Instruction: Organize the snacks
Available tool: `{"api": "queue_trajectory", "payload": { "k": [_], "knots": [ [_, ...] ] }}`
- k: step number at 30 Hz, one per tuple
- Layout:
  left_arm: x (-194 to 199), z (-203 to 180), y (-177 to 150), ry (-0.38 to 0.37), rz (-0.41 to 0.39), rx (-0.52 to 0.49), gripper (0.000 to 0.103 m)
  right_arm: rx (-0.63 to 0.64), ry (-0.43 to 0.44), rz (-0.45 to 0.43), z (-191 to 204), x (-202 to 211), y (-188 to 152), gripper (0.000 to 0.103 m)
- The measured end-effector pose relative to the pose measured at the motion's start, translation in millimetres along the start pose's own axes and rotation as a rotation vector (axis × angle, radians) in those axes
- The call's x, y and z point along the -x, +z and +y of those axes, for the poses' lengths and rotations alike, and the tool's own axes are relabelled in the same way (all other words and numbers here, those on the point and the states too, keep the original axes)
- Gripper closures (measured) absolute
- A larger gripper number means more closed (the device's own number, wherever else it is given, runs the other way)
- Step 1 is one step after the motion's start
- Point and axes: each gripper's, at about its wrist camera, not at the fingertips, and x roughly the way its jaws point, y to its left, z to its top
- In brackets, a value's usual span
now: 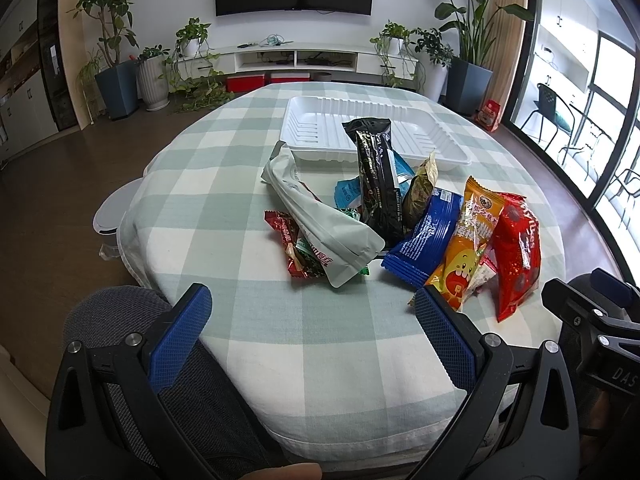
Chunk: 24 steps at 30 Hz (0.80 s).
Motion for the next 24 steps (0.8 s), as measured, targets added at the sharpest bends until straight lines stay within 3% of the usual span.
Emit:
{"api": "queue_trajectory", "payload": {
  "k": [16, 20, 24],
  "knots": [
    [-15, -3, -15, -0.012, 0.007, 0.006, 0.000, -0.005, 0.024, 0.007, -10, -1, -8, 0.000],
    [-22, 10, -8, -0.079, -0.003, 0.059, 0.000, 0.007, 0.026, -0.002, -17, 1, -4, 0.000],
    [-34, 13, -4, -0.152, 0.010, 0.038, 0.000, -0.035, 0.061, -0.004, -29, 0, 3, 0.000]
  ]
}}
